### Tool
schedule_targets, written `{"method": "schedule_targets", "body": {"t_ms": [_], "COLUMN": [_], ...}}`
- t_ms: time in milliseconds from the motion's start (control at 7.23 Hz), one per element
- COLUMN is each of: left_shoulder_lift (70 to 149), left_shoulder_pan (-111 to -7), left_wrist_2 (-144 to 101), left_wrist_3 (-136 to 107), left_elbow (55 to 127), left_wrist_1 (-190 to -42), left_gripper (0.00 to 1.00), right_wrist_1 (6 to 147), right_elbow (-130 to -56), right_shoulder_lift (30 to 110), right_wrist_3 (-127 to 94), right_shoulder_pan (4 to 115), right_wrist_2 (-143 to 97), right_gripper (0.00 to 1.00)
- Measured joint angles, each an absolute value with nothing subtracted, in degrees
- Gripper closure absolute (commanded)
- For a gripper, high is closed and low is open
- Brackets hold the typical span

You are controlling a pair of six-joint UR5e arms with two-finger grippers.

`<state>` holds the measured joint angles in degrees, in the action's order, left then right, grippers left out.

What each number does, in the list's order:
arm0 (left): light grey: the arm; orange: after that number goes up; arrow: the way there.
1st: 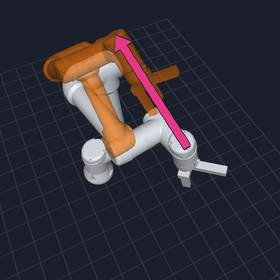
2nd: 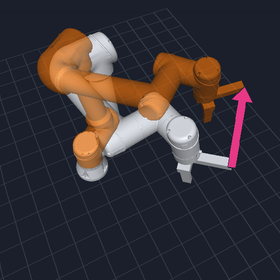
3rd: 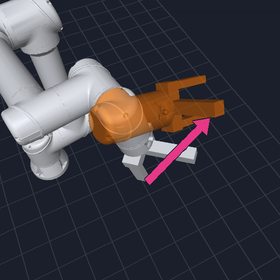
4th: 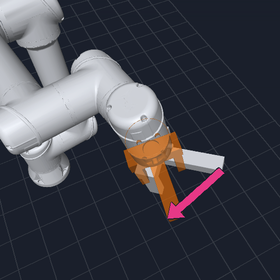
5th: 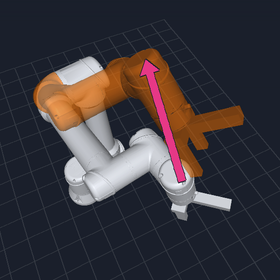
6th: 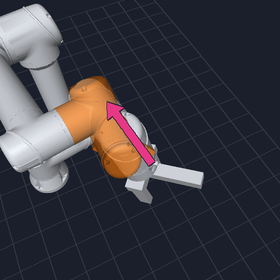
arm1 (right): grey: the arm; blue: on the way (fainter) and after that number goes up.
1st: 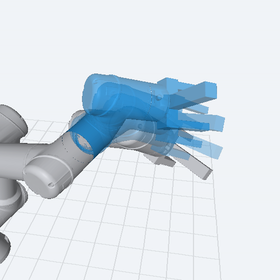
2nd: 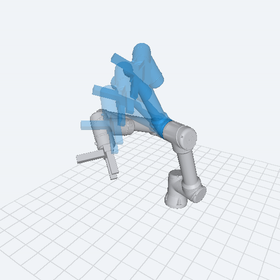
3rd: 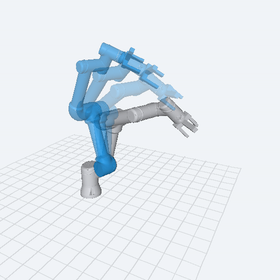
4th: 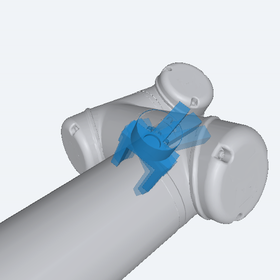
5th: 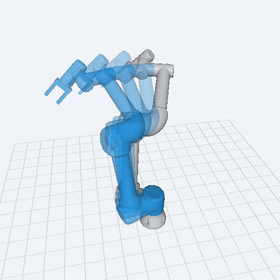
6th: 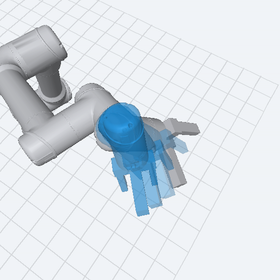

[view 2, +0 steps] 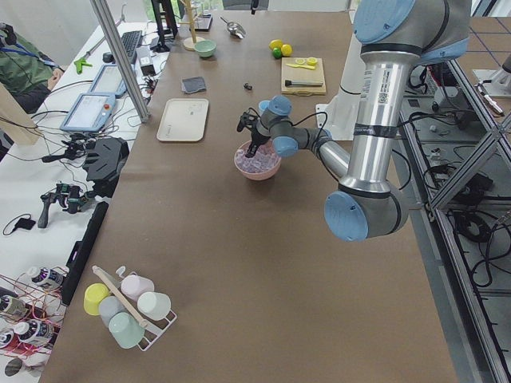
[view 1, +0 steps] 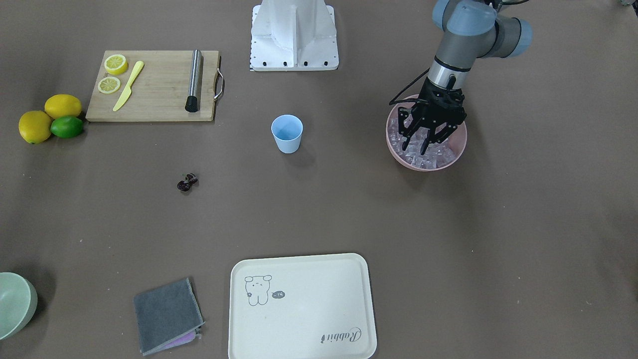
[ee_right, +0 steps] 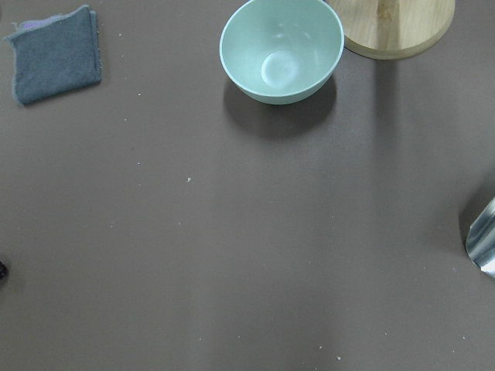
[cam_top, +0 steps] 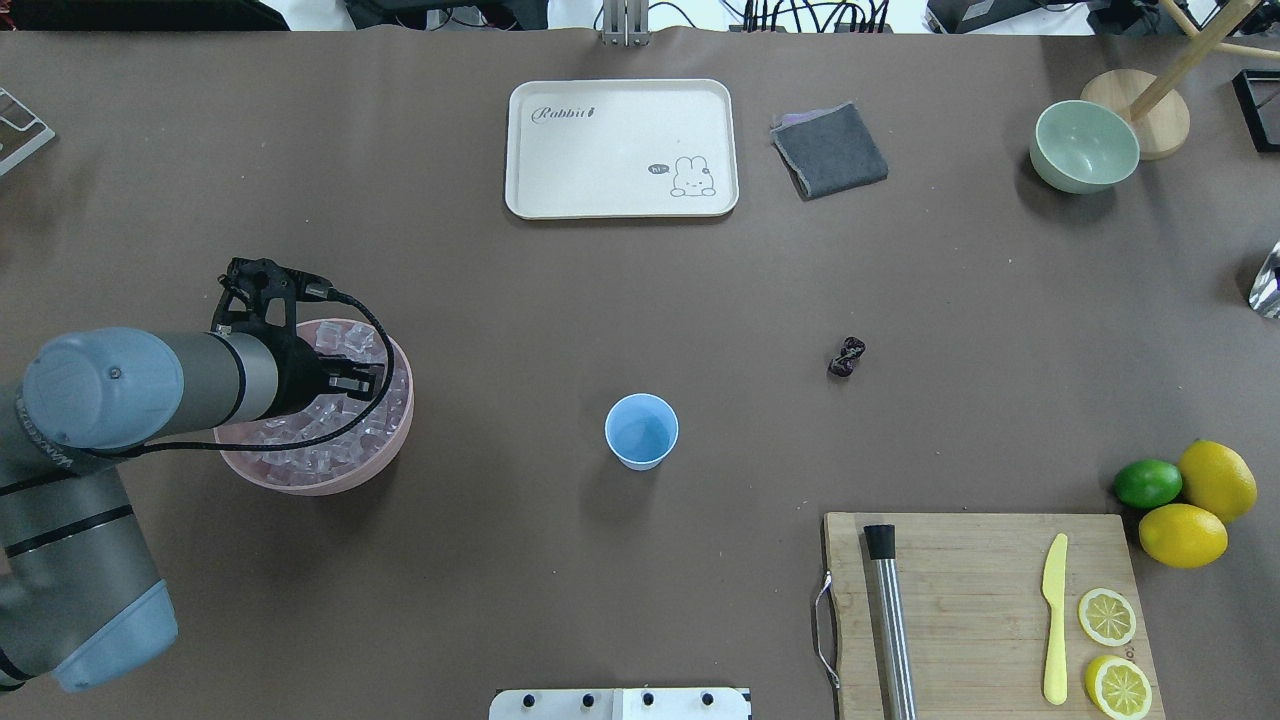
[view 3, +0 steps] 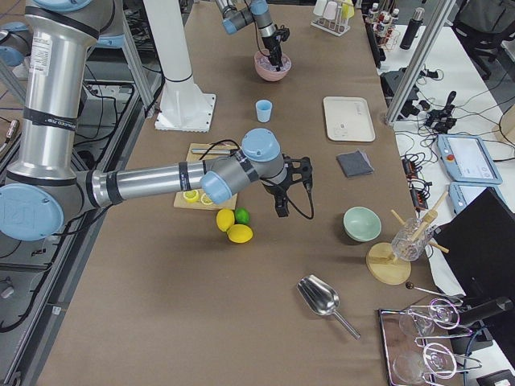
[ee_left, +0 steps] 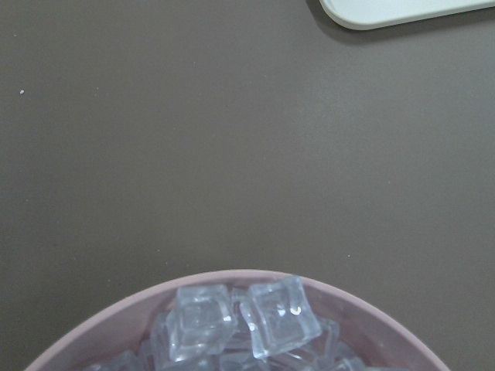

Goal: Put ice and cherries in cup
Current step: 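Lower the left gripper into the bowl and grasp an ice cube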

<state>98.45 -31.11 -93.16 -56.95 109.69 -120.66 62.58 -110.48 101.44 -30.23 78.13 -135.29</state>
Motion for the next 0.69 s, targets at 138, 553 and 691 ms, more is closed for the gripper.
{"method": "schedule_targets", "body": {"t_ms": [138,553,691], "left_shoulder_lift": [98.38,98.14,98.02], "left_shoulder_pan": [-31.18,-31.28,-31.32], "left_wrist_2": [-93.16,-93.12,-93.24], "left_wrist_3": [-56.95,-57.03,-57.06], "left_elbow": [109.85,110.69,111.05], "left_wrist_1": [-120.67,-120.69,-120.71], "left_gripper": [1.0,1.0,1.0], "right_wrist_1": [62.58,62.58,62.58], "right_elbow": [-110.48,-110.48,-110.48], "right_shoulder_lift": [101.46,101.46,101.44], "right_wrist_3": [-30.23,-30.24,-30.23], "right_shoulder_pan": [78.13,78.12,78.09], "right_wrist_2": [-135.27,-135.26,-135.26], "right_gripper": [0.0,0.0,0.0]}}
